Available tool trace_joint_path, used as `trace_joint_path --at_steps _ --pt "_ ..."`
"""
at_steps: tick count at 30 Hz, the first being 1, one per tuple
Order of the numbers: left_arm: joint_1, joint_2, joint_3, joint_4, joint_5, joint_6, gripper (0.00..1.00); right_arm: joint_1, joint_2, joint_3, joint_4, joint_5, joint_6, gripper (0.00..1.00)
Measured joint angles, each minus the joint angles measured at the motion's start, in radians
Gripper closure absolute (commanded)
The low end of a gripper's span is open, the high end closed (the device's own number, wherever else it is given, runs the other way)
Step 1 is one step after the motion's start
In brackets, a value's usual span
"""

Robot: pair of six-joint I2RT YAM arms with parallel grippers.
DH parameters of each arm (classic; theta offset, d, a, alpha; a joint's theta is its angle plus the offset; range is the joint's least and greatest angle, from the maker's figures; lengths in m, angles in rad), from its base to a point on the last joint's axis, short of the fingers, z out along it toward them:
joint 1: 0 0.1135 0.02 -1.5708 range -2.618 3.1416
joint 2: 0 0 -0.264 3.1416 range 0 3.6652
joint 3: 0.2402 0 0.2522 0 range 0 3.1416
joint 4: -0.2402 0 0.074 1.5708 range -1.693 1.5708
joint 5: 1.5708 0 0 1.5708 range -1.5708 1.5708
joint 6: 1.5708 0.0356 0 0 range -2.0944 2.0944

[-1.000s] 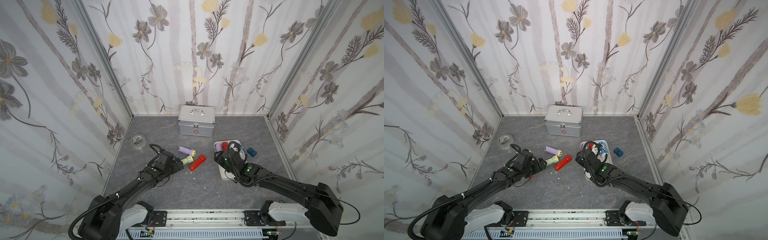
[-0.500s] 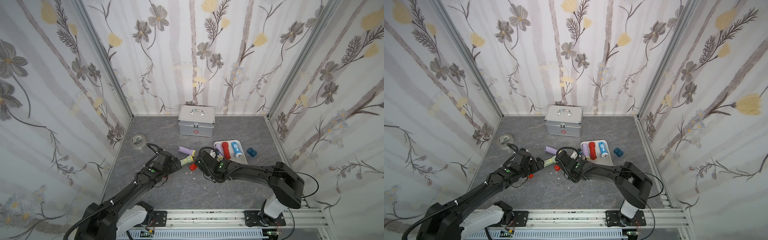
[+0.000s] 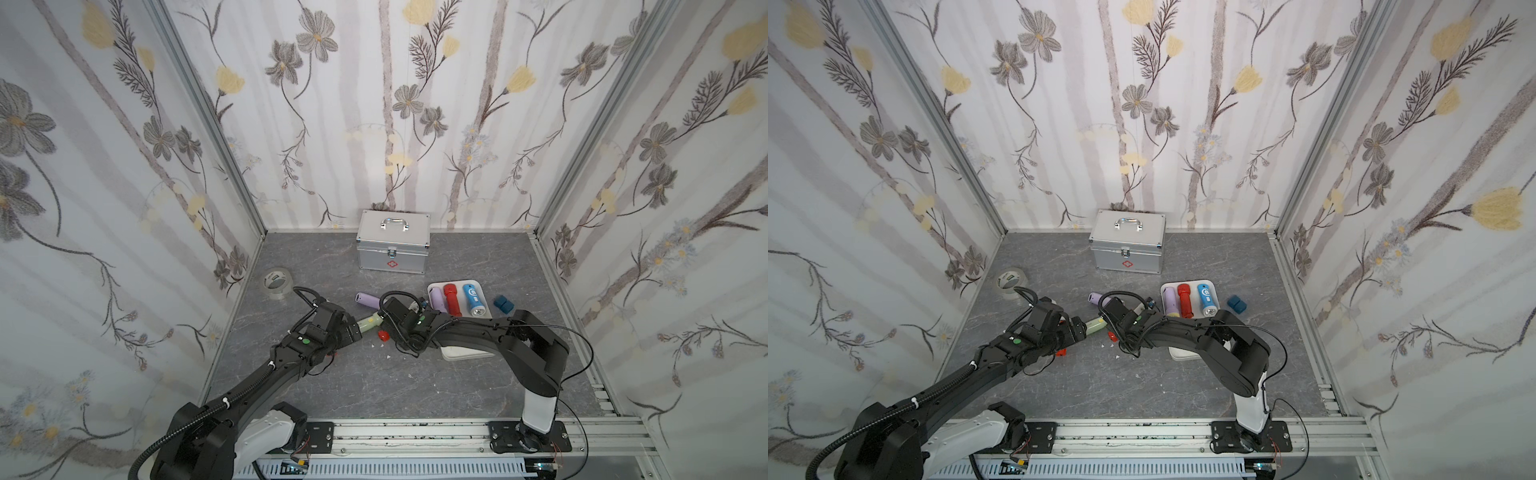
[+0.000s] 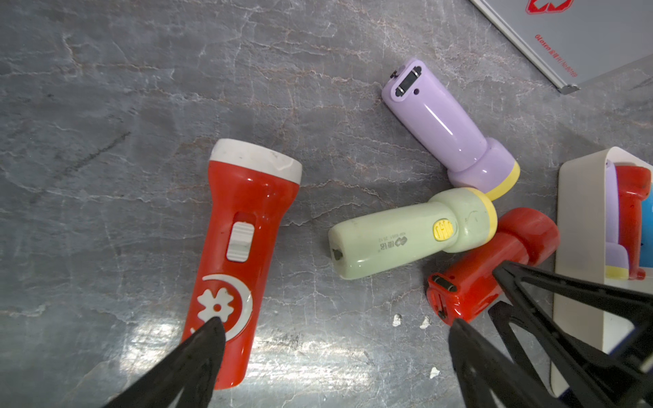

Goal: Put the flashlights into the storage boxes
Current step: Pick up the flashlight from the center of the board.

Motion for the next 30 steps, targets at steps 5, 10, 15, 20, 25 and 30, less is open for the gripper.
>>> trace_joint_path --at_steps 5,10,15,20,25,30 --pt "0.004 0.021 0.0 0.002 0.0 0.003 0.0 -0.016 0.03 0.011 -0.026 -0.001 0.001 0.36" --pt "0.007 0.039 0.004 0.015 0.005 0.01 0.0 -0.036 0.058 0.03 -0.006 0.008 -0.004 0.43" --pt "0.01 0.047 0.016 0.023 0.023 0.033 0.0 -0.045 0.068 0.032 0.011 0.013 -0.031 0.49" --pt "0.032 0.022 0.015 0.023 0.02 0.035 0.0 -0.048 0.068 0.023 0.018 0.013 -0.095 0.57" --pt "0.037 -0.003 0.008 0.021 0.026 0.042 0.0 -0.047 0.063 0.011 0.029 0.014 -0.201 0.59" --pt "0.037 -0.015 0.004 0.017 0.027 0.042 0.0 -0.039 0.062 0.02 0.009 0.034 -0.335 0.58"
